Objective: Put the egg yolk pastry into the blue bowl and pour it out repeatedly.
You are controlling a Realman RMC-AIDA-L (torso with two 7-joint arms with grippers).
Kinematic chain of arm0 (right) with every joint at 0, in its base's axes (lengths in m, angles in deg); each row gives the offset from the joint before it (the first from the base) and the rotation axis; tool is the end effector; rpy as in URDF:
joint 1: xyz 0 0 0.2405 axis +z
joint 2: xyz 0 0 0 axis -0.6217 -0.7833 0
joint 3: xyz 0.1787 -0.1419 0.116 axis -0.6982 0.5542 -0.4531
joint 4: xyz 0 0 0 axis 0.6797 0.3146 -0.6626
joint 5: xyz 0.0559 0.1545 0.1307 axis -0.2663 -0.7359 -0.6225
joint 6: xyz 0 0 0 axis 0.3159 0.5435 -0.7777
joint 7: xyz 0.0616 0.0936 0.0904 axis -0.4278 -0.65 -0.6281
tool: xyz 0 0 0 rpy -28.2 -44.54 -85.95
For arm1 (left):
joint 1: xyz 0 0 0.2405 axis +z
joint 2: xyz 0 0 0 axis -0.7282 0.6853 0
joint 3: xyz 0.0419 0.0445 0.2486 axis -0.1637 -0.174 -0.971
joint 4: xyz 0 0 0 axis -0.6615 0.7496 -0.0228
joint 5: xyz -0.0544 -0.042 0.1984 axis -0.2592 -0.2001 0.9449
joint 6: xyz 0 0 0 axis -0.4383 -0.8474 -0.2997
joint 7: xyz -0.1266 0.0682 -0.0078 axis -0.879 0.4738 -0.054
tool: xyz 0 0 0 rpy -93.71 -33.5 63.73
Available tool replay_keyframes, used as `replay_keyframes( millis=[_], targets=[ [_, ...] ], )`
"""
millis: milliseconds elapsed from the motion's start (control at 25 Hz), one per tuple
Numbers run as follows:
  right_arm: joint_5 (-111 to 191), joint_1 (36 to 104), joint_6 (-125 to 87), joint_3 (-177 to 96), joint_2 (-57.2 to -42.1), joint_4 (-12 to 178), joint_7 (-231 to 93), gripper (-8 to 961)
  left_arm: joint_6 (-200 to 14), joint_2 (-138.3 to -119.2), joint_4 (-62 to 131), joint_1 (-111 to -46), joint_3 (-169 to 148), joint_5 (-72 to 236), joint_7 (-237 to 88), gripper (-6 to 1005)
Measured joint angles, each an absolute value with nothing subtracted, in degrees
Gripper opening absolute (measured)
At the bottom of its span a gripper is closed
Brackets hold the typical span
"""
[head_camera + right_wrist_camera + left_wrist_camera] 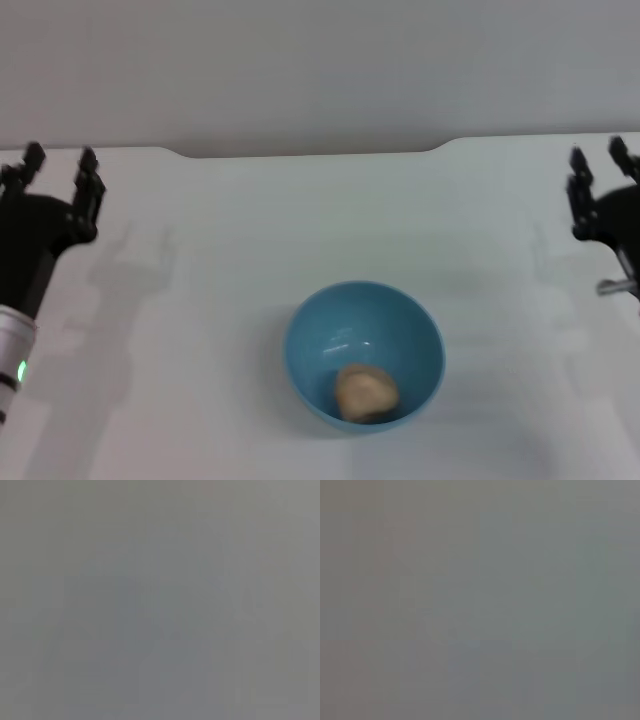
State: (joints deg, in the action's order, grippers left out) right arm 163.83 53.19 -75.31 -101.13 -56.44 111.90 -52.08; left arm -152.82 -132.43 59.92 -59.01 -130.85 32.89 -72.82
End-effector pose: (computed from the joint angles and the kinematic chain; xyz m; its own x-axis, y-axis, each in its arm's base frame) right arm 0.3069 0.3033 -0.0317 0.8410 0.1223 -0.5271 -0.5142 -0.1223 -0.8489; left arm -0.3061 0.2937 -0.0235 0.7108 -0.1429 0.6887 0.6687 -0.1663 -0.7247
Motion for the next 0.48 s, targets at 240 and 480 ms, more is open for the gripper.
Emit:
replay_keyframes(
  millis=[240,480],
  targets=[
    [155.87,51.47,-75.24,-101.01,-56.23,110.74,-52.18,334,-153.01,-132.51,58.04,-57.85,-133.58,33.17,-72.42,526],
    [155.94,52.48,-74.79,-99.17,-55.87,108.04,-53.3,334,-153.6,-132.39,57.99,-57.49,-134.56,33.08,-72.58,533]
  ],
)
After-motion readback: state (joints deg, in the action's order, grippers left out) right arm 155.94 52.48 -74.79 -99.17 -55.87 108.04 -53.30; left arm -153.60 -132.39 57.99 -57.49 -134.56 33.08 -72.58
